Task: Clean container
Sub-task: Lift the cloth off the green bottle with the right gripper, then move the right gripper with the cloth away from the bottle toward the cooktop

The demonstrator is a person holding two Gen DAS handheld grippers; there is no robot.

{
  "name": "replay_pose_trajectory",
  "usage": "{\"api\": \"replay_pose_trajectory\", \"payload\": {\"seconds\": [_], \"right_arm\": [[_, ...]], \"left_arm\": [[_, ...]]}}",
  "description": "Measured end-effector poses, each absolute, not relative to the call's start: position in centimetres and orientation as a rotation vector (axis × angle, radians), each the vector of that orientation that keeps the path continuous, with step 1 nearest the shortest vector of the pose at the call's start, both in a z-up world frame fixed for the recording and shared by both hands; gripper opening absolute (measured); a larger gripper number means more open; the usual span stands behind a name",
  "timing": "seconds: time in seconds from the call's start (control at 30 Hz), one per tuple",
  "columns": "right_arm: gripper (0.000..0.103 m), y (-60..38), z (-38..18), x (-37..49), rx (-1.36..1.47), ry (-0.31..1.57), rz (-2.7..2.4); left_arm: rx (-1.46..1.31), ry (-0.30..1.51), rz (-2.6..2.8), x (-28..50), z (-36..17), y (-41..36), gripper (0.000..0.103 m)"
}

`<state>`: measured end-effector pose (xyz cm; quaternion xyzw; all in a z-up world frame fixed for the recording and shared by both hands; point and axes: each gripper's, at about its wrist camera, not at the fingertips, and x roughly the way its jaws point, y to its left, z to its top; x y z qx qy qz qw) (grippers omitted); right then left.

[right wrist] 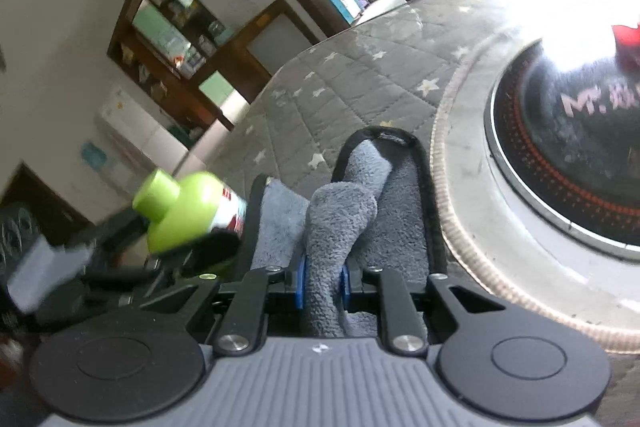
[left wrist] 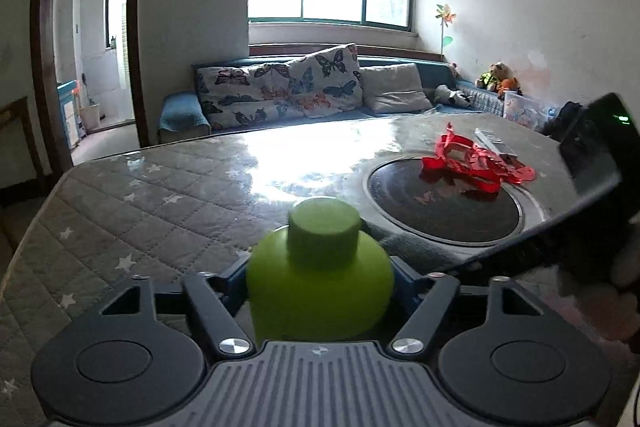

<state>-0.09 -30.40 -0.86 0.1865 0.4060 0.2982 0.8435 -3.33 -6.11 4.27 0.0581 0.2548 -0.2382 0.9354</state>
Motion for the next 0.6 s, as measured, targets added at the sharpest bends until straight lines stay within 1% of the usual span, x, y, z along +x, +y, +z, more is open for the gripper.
{"api": "replay_pose_trajectory", "payload": {"seconds": [0.27, 0.33, 0.6], "right_arm": [[0.019, -29.0, 0.0, -3.0, 0.28, 0.85, 0.647], [0.017, -28.9, 0.0, -3.4, 0.285, 0.847, 0.647], [0.017, -28.5, 0.0, -3.8, 0.255, 0.83, 0.662]], "left_arm": [[0.067, 0.533, -0.484, -2.8, 5.0, -5.7, 0.071], [0.053, 0.518, -0.486, -2.8, 5.7, -5.6, 0.071], [0.051, 0.455, -0.541, -2.6, 8.3, -7.1, 0.071]]}}
